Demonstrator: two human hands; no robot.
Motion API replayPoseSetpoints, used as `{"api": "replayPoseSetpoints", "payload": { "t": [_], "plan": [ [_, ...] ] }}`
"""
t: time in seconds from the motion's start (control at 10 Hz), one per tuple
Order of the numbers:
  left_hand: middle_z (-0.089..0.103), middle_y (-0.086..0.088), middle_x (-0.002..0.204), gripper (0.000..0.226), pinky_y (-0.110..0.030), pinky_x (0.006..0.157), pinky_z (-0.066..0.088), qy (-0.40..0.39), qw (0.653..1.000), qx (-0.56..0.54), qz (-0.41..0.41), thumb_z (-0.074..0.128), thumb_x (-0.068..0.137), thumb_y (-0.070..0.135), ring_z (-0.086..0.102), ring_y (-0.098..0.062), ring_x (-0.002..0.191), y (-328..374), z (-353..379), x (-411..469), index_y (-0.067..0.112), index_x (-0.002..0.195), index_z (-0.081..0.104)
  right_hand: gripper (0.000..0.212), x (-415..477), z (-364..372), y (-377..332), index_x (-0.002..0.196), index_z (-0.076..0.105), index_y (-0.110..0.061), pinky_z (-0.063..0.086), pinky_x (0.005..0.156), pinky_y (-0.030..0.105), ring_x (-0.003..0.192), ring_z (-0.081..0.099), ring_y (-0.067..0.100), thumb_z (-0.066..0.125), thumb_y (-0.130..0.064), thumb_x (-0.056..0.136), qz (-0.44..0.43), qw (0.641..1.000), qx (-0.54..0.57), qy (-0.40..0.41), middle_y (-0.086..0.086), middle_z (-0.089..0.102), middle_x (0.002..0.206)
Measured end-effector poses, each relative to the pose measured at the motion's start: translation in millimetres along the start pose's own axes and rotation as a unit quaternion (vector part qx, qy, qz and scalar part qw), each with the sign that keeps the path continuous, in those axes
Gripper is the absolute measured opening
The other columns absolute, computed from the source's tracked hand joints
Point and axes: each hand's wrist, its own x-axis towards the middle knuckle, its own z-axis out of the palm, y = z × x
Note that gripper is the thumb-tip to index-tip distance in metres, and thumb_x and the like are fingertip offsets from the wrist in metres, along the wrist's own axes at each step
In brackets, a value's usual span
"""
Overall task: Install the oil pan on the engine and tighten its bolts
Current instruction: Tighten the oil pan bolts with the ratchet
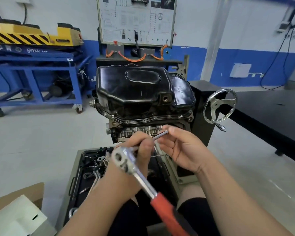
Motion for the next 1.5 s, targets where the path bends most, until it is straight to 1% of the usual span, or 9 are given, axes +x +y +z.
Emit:
{"api": "replayPoseSetpoints", "payload": {
  "t": [0.1, 0.4, 0.5, 0.7, 0.8, 0.9, 1.1, 1.3, 1.5],
  "plan": [
    [0.056, 0.026, 0.063, 0.014, -0.010, 0.054, 0.040, -0.127, 0.977, 0.169, -0.013, 0.049, 0.087, 0.048, 0.052, 0.005, 0.058, 0, 4, 18, 0.047, 0.074, 0.054, 0.023, 1, -14, 0, 0.115, 0.056, -0.016, 0.057, 0.072, 0.035, 0.089, 0.068, 0.021, 0.055, -0.025, 0.095, 0.048, 0.956, -0.272, 0.097, 0.007, 0.067, 0.105],
    [0.055, 0.005, 0.082, 0.031, -0.029, 0.056, 0.040, -0.292, 0.797, 0.529, -0.002, 0.046, 0.086, 0.017, 0.058, -0.022, 0.076, -8, 57, 67, 0.022, 0.117, 0.048, 0.054, -18, -18, -18, 0.114, 0.044, -0.048, 0.050, 0.061, 0.024, 0.066, 0.064, 0.000, 0.058, -0.067, 0.065, 0.002, 0.825, -0.564, 0.041, -0.016, 0.064, 0.090],
    [0.057, 0.006, 0.080, 0.015, -0.027, 0.061, 0.040, -0.256, 0.835, 0.487, 0.009, 0.049, 0.091, 0.025, 0.062, -0.021, 0.084, -9, 63, 89, 0.023, 0.105, 0.050, 0.010, -4, -18, -26, 0.087, 0.059, -0.031, 0.055, 0.059, 0.038, 0.055, 0.057, 0.007, 0.060, -0.037, 0.079, -0.090, 0.847, -0.510, 0.119, -0.013, 0.064, 0.072],
    [0.050, 0.010, 0.054, 0.022, -0.016, 0.039, 0.032, -0.044, 0.990, -0.006, -0.131, 0.042, 0.099, 0.033, 0.044, -0.005, 0.043, -21, 69, 91, 0.024, 0.095, 0.061, 0.009, 3, -26, -67, 0.066, 0.060, -0.024, 0.049, 0.052, 0.034, 0.050, 0.051, 0.011, 0.059, -0.020, 0.074, -0.206, 0.822, -0.463, 0.261, -0.008, 0.057, 0.053],
    [0.034, 0.007, 0.051, 0.041, -0.015, 0.030, 0.016, -0.001, 0.845, -0.376, -0.379, 0.039, 0.099, 0.044, 0.027, -0.007, 0.035, -26, 77, 90, 0.020, 0.068, 0.049, 0.008, -3, -34, -83, 0.069, 0.060, -0.025, 0.048, 0.049, 0.028, 0.049, 0.054, 0.010, 0.062, -0.027, 0.077, -0.226, 0.803, -0.472, 0.285, -0.002, 0.063, 0.061],
    [0.031, 0.010, 0.050, 0.033, -0.013, 0.026, 0.013, -0.048, 0.735, -0.493, -0.462, 0.044, 0.093, 0.035, 0.026, -0.004, 0.032, -28, 84, 105, 0.022, 0.062, 0.044, 0.012, -5, -37, -92, 0.069, 0.059, -0.024, 0.035, 0.039, 0.015, 0.042, 0.044, 0.002, 0.063, -0.029, 0.079, -0.236, 0.781, -0.500, 0.289, 0.000, 0.063, 0.065],
    [0.034, 0.009, 0.049, 0.021, -0.012, 0.025, 0.016, -0.168, 0.714, -0.486, -0.474, 0.046, 0.081, 0.026, 0.028, -0.004, 0.031, -52, 104, 115, 0.020, 0.061, 0.050, 0.017, 7, -37, -99, 0.065, 0.058, -0.022, 0.032, 0.036, 0.011, 0.037, 0.042, 0.002, 0.064, -0.022, 0.081, -0.249, 0.753, -0.528, 0.304, -0.005, 0.059, 0.054],
    [0.031, 0.009, 0.049, 0.022, -0.014, 0.030, 0.010, -0.071, 0.632, -0.606, -0.477, 0.036, 0.078, 0.030, 0.028, -0.006, 0.030, -96, 119, 124, 0.018, 0.063, 0.045, 0.016, 18, -40, -103, 0.064, 0.059, -0.022, 0.032, 0.036, 0.012, 0.037, 0.044, 0.001, 0.063, -0.025, 0.079, -0.244, 0.726, -0.569, 0.299, -0.011, 0.053, 0.047],
    [0.034, 0.008, 0.049, 0.044, -0.015, 0.029, 0.014, -0.044, 0.646, -0.610, -0.456, 0.035, 0.093, 0.038, 0.029, -0.006, 0.031, -101, 103, 109, 0.016, 0.060, 0.054, 0.013, 10, -31, -96, 0.063, 0.058, -0.024, 0.034, 0.037, 0.009, 0.039, 0.046, 0.003, 0.062, -0.030, 0.074, -0.243, 0.721, -0.588, 0.273, -0.010, 0.057, 0.052]
  ]
}}
